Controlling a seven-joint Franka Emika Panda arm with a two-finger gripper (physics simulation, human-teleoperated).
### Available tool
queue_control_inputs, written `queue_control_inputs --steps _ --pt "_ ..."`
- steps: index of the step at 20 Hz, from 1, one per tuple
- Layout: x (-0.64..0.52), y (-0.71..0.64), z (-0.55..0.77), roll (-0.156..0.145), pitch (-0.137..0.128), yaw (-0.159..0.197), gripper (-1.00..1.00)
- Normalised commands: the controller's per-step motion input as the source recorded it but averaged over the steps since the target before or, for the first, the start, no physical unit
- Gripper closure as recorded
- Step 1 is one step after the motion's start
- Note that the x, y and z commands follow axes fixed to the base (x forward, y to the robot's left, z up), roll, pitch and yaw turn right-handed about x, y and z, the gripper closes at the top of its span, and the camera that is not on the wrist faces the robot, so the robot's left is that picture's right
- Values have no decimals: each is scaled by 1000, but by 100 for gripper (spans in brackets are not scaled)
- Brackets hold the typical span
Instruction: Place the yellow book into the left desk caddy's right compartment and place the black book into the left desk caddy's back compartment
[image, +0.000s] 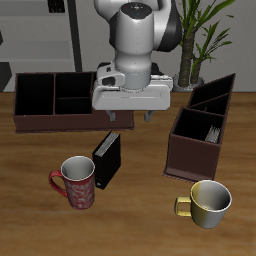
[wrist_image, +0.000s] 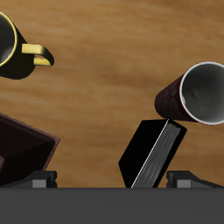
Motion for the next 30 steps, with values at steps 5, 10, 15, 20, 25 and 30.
queue_control_inputs --steps 5,10,15,20,25,30 --pt "-345 -306 -190 4 -90 5 -100" --pt "-40 -188 23 6 -57 -47 -100" --pt "183 -249 107 -19 -3 -90 -100" --pt "220 -40 9 0 54 -104 -100" --pt "283 -22 7 10 44 -50 -100" --pt "223 -74 -56 -30 25 -33 -100"
